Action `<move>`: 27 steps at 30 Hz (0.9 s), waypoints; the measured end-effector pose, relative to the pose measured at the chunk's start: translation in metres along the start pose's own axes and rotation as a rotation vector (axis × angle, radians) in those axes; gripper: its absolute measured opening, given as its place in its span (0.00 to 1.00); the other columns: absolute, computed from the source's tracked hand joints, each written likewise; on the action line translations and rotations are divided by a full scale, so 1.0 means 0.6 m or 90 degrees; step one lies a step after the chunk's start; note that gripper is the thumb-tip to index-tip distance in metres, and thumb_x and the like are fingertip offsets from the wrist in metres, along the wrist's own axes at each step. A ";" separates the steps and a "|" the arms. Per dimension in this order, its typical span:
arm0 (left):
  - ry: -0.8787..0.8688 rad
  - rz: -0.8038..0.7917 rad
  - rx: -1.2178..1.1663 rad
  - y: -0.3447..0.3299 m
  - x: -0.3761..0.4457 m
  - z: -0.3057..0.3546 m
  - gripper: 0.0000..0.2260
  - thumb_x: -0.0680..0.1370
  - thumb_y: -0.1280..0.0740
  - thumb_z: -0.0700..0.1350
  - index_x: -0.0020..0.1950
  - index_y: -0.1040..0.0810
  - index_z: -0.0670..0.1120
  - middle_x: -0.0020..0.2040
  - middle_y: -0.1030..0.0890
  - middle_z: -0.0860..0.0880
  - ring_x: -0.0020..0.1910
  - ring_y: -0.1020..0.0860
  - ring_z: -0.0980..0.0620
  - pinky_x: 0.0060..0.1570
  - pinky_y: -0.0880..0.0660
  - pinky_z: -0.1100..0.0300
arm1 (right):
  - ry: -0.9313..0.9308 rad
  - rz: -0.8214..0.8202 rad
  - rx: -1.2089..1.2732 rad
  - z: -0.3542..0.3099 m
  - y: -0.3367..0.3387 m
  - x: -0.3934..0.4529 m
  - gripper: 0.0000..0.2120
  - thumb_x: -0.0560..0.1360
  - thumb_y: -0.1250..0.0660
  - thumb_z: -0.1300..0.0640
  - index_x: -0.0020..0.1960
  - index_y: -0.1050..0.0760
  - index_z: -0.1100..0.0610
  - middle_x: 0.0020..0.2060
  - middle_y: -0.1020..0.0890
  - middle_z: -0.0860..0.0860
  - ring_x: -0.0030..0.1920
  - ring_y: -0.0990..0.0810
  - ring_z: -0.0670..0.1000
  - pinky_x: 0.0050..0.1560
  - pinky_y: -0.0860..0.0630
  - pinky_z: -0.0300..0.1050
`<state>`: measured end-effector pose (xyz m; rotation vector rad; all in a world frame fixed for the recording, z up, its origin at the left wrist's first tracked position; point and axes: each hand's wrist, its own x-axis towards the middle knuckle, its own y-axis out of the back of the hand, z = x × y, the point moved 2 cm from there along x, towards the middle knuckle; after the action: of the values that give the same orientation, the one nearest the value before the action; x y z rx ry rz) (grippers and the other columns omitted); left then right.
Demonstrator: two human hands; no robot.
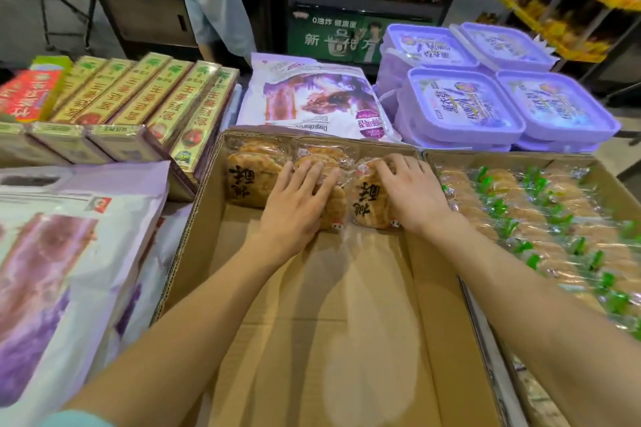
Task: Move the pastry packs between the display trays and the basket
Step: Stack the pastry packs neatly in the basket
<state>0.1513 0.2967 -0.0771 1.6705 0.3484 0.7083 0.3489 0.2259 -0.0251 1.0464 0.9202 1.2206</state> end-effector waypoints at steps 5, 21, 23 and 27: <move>0.037 -0.016 0.019 0.009 -0.003 0.022 0.39 0.74 0.29 0.46 0.82 0.44 0.45 0.78 0.36 0.37 0.79 0.41 0.37 0.77 0.49 0.37 | -0.046 0.061 0.074 -0.023 0.020 -0.081 0.34 0.70 0.30 0.63 0.75 0.35 0.56 0.69 0.28 0.61 0.69 0.29 0.63 0.70 0.32 0.57; 0.513 0.275 0.059 0.373 -0.691 -0.073 0.26 0.78 0.36 0.53 0.71 0.29 0.40 0.57 0.21 0.38 0.55 0.24 0.37 0.54 0.29 0.45 | 0.447 0.236 0.393 -0.471 0.293 -0.226 0.20 0.77 0.33 0.47 0.66 0.25 0.55 0.58 0.22 0.57 0.58 0.24 0.62 0.53 0.24 0.55; 0.652 0.230 0.095 0.395 -0.857 -0.051 0.25 0.78 0.37 0.55 0.70 0.30 0.42 0.55 0.21 0.38 0.52 0.23 0.37 0.51 0.28 0.45 | 0.574 0.243 0.432 -0.611 0.323 -0.285 0.20 0.76 0.34 0.47 0.64 0.23 0.55 0.56 0.21 0.57 0.56 0.22 0.62 0.50 0.24 0.55; 0.904 0.176 0.116 0.392 -1.153 0.016 0.25 0.78 0.40 0.57 0.68 0.29 0.43 0.56 0.21 0.39 0.53 0.22 0.36 0.50 0.24 0.43 | 0.757 0.191 0.437 -0.875 0.331 -0.448 0.21 0.76 0.38 0.44 0.62 0.23 0.55 0.54 0.21 0.57 0.54 0.21 0.63 0.48 0.22 0.55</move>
<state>-0.4096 -0.1698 -0.0319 1.1115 1.1900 2.0646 -0.2408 0.0319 0.0206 0.9309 2.2737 1.8737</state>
